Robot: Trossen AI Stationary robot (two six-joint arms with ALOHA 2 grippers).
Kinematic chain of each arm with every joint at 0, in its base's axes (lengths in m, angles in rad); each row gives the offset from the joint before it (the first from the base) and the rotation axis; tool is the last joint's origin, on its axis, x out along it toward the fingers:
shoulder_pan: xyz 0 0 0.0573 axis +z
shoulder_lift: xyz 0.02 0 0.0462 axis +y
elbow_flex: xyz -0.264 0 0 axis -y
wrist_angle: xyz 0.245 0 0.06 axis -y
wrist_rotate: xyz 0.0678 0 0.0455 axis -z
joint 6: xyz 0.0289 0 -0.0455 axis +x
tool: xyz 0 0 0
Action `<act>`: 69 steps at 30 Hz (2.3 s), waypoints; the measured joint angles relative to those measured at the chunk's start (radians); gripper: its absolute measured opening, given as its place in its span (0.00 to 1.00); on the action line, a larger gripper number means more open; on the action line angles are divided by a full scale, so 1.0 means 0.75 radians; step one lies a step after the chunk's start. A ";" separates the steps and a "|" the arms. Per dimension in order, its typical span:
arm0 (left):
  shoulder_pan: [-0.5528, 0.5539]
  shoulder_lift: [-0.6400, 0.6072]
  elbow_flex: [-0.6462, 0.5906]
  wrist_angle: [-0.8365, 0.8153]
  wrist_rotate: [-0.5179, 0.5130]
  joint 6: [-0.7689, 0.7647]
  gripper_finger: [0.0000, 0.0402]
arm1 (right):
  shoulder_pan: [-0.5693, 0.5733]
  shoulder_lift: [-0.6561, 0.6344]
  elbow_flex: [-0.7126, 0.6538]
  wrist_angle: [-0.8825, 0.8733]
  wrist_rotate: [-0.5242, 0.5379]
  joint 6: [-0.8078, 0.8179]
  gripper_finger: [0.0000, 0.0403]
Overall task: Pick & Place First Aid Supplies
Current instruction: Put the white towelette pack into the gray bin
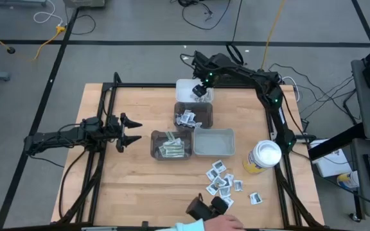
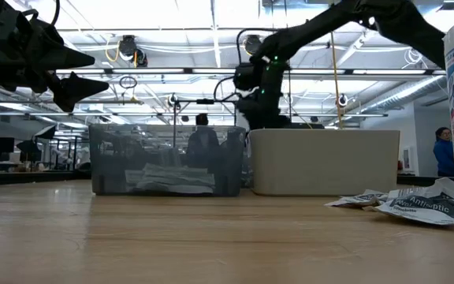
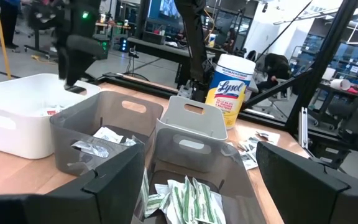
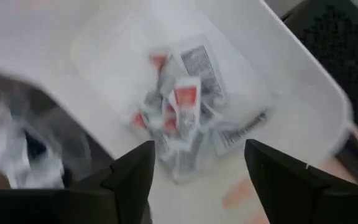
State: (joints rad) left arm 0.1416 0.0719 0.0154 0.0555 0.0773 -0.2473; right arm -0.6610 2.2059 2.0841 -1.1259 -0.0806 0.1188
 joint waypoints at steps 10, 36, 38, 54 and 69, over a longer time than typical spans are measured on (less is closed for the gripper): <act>0.000 0.000 0.000 0.000 0.004 0.004 0.77 | -0.029 -0.138 -0.002 -0.356 0.008 -0.386 0.59; 0.000 0.000 0.000 0.000 0.002 0.001 0.77 | 0.722 -1.047 -1.136 -0.276 0.191 0.058 0.58; 0.000 0.001 0.000 0.000 0.002 0.001 0.77 | 0.829 -1.054 -1.136 -0.275 0.170 0.139 0.58; 0.000 0.001 0.000 0.000 0.002 0.000 0.77 | 1.594 -0.939 -1.135 -0.231 0.135 0.661 0.58; 0.000 0.001 0.000 0.000 0.002 0.000 0.77 | 1.749 -0.803 -1.139 -0.040 0.150 0.699 0.57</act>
State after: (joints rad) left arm 0.1417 0.0723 0.0155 0.0555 0.0792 -0.2474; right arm 0.6506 1.6040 1.2298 -1.1560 0.0322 0.6428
